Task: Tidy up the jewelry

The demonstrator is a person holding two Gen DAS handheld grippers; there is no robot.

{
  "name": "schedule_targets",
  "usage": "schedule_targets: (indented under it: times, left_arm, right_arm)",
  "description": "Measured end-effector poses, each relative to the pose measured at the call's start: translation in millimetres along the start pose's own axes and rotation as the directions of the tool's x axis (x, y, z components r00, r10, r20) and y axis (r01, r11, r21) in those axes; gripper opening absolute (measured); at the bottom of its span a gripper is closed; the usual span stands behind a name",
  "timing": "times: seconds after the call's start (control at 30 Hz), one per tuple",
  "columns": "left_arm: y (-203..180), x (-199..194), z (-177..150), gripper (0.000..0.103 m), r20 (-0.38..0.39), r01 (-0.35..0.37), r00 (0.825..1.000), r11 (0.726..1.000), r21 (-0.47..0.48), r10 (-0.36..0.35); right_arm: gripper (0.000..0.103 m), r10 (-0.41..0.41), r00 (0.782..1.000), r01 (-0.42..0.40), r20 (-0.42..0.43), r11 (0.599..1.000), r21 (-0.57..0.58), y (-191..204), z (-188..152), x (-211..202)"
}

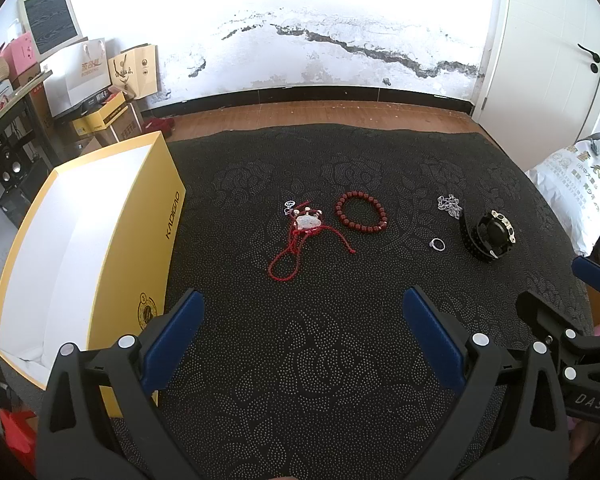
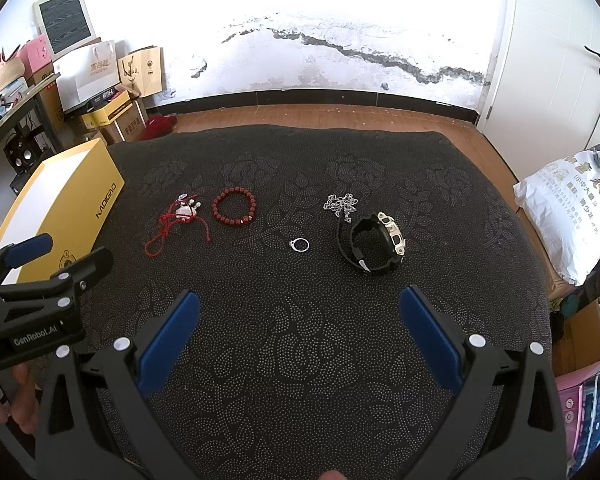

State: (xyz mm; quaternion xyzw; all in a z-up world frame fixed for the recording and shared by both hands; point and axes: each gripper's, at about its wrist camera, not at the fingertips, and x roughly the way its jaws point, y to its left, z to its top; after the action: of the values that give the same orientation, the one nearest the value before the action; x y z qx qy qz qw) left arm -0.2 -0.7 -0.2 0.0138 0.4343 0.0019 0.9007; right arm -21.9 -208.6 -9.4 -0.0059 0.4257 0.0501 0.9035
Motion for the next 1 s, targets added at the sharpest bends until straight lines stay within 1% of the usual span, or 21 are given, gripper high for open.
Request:
schedule_targets:
  times: [1.0]
  left_arm:
    - [0.0, -2.7, -0.7, 0.097, 0.001, -0.002, 1.000, 1.000, 0.004, 0.002]
  right_arm:
    - [0.097, -0.001, 1.000, 0.001, 0.002, 1.000, 0.001, 1.5, -0.1, -0.3]
